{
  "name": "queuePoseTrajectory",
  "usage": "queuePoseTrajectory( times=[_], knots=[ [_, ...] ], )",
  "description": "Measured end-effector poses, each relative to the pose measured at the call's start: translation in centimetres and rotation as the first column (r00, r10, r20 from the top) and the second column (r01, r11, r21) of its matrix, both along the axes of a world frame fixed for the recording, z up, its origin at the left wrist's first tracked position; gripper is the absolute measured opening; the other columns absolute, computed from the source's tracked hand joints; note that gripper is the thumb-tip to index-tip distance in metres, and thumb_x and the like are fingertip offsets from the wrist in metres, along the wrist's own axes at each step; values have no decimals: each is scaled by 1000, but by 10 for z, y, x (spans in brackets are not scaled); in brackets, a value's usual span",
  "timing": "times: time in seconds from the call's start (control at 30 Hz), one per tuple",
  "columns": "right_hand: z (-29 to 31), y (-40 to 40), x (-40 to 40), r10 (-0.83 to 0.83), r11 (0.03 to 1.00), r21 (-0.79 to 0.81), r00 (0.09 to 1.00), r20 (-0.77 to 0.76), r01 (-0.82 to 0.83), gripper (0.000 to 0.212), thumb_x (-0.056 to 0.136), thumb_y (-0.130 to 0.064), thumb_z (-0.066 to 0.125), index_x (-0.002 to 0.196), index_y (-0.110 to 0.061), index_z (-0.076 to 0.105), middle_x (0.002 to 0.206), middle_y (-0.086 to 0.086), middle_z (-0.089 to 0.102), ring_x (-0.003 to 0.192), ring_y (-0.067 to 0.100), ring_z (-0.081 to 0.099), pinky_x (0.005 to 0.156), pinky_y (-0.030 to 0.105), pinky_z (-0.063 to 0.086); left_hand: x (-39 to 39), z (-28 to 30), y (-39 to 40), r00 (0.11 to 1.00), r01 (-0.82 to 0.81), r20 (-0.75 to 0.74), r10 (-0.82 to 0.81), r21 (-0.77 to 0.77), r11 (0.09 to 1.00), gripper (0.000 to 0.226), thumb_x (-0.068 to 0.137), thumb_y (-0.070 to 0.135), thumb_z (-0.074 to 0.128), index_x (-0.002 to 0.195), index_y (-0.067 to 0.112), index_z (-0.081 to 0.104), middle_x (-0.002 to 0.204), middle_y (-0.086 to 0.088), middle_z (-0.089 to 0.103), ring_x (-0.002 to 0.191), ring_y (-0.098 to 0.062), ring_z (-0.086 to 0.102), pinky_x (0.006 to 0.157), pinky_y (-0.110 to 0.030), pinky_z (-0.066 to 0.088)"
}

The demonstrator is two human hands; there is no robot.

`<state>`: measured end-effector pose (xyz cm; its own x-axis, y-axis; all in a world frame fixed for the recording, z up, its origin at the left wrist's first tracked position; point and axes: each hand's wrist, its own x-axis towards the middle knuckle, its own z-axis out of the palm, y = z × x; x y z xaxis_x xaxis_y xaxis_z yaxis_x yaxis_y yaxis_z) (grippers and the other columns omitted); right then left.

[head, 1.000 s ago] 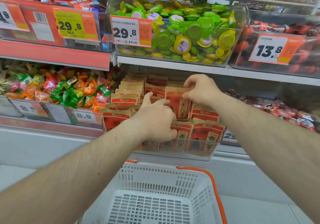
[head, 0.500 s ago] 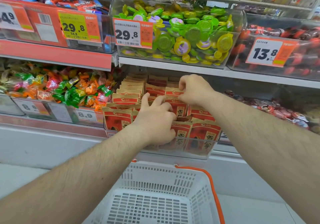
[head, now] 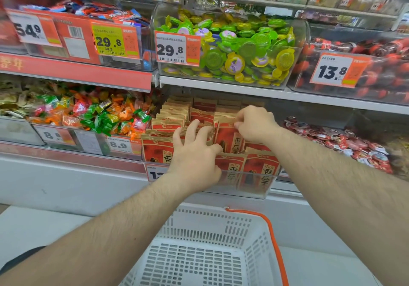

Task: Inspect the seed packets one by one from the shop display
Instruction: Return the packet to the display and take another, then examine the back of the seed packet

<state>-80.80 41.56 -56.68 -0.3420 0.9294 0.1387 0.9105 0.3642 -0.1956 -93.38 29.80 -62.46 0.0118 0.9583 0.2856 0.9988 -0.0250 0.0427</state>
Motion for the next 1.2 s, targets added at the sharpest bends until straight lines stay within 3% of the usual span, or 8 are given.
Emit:
queuePoseTrajectory(
  times=[0.13,0.37,0.53,0.67,0.8,0.93,1.07,1.2],
  knots=[
    [5,-2,7,28,977,214,972,-234,23,20,98,-22,48,101,-13,66,105,10,66,103,34,60,86,41,48,1,3,-1,1000,-2,25,3,-59,998,48,87,41,57,134,37,54,163,-5,10,150,-34,-10,117,-64,-2],
    [20,-24,18,115,870,438,770,-627,227,15,99,-15,44,85,-13,48,95,7,50,86,21,44,71,30,27,2,13,-7,997,14,71,-6,-111,994,53,83,48,60,133,35,52,164,-5,6,151,-32,-9,118,-62,-1],
    [29,-48,17,113,905,334,609,-785,262,15,98,-13,48,84,-12,52,89,6,57,81,19,48,67,28,28,-7,21,-22,911,-64,389,-139,466,883,26,70,48,55,79,25,52,116,2,53,117,-20,40,91,-36,22],
    [25,-77,16,149,965,253,657,-739,66,18,96,-14,52,80,-16,57,71,-9,55,65,7,50,58,19,38,-15,28,-40,815,-152,521,-253,614,775,31,71,48,53,91,26,44,100,7,49,96,-18,47,82,-34,28],
    [12,-110,12,236,971,174,769,-594,-164,25,94,-12,57,71,-23,56,68,-13,57,66,8,53,64,27,42,-16,29,-57,573,-74,749,-331,450,890,23,78,47,60,95,35,50,93,17,59,88,-6,58,88,-42,48],
    [-10,-137,6,272,949,4,811,-517,-315,25,96,-16,58,72,-25,58,73,-13,60,69,-2,56,58,19,43,-25,15,-70,319,17,918,-234,242,970,10,94,18,66,86,26,67,78,8,71,74,-8,67,68,-34,56],
    [-38,-148,9,164,945,-96,708,-687,-311,13,93,-20,65,81,-24,66,81,-4,69,77,9,65,67,26,54,-32,-9,-86,79,22,988,-136,134,991,16,96,6,60,85,14,70,70,4,72,64,-7,68,58,-22,54],
    [-67,-155,12,30,929,-221,655,-755,-297,27,96,-22,61,74,-9,67,61,-8,61,58,8,52,61,27,43,-32,-31,-95,-104,-13,994,-11,10,1000,17,95,6,60,81,11,68,68,-2,70,60,-14,64,54,-26,51]
  ],
)
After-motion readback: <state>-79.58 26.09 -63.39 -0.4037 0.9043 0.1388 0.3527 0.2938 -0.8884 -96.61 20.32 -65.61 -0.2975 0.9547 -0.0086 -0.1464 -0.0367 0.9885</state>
